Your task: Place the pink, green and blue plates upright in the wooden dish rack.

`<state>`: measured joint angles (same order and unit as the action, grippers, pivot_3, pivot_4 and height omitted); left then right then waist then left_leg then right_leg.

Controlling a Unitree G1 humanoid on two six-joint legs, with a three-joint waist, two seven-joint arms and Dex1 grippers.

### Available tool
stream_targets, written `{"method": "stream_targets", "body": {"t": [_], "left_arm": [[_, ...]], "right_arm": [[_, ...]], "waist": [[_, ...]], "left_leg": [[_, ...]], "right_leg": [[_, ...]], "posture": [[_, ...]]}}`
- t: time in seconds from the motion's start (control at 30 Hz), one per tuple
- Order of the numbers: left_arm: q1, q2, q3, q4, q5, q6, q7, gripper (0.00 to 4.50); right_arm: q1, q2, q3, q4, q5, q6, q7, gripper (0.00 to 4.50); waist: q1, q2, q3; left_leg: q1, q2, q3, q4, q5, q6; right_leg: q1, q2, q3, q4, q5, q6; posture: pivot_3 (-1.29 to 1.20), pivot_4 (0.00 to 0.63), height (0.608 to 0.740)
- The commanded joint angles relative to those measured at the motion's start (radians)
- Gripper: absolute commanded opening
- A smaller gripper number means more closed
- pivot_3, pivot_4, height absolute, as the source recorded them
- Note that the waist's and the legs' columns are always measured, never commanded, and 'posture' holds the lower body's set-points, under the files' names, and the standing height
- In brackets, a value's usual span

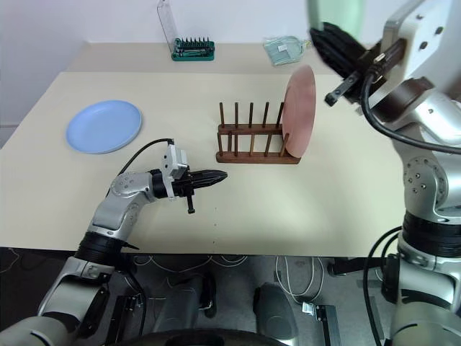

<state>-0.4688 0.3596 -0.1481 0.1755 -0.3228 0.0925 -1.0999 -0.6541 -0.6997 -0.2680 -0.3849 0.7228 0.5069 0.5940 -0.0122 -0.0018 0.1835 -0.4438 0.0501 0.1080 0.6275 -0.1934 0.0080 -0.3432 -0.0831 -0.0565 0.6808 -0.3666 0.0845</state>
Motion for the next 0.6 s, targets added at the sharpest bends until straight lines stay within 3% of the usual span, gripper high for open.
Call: {"method": "stream_targets", "body": {"t": [0.03, 0.23, 0.6], "left_arm": [[0.011, 0.002, 0.011, -0.021, -0.003, -0.022, 0.000, 0.00], [0.023, 0.008, 0.016, -0.058, -0.008, 0.002, 0.014, 0.00], [0.019, 0.014, 0.014, -0.074, -0.007, 0.021, 0.027, 0.00]], "right_arm": [[-0.034, 0.058, 0.015, -0.073, 0.153, 0.081, -0.030, 0.04], [-0.010, 0.174, 0.055, -0.042, 0.287, 0.190, -0.108, 0.04], [0.013, 0.282, 0.075, 0.101, 0.301, 0.245, -0.145, 0.04]], "waist": [[-0.001, 0.000, 0.000], [-0.003, 0.000, 0.000], [-0.003, 0.000, 0.000]], "left_leg": [[0.000, 0.000, 0.000, 0.000, 0.000, 0.001], [0.000, 0.000, 0.000, 0.000, 0.000, 0.001], [-0.001, -0.001, 0.000, 0.000, -0.001, 0.001]], "right_leg": [[0.000, 0.000, 0.000, 0.000, 0.000, 0.000], [-0.001, -0.001, 0.000, 0.001, 0.000, 0.000], [-0.001, 0.000, 0.000, 0.001, 0.000, 0.000]], "posture": [[0.00, 0.150, 0.732], [0.00, 0.150, 0.732], [0.00, 0.150, 0.732]]}}
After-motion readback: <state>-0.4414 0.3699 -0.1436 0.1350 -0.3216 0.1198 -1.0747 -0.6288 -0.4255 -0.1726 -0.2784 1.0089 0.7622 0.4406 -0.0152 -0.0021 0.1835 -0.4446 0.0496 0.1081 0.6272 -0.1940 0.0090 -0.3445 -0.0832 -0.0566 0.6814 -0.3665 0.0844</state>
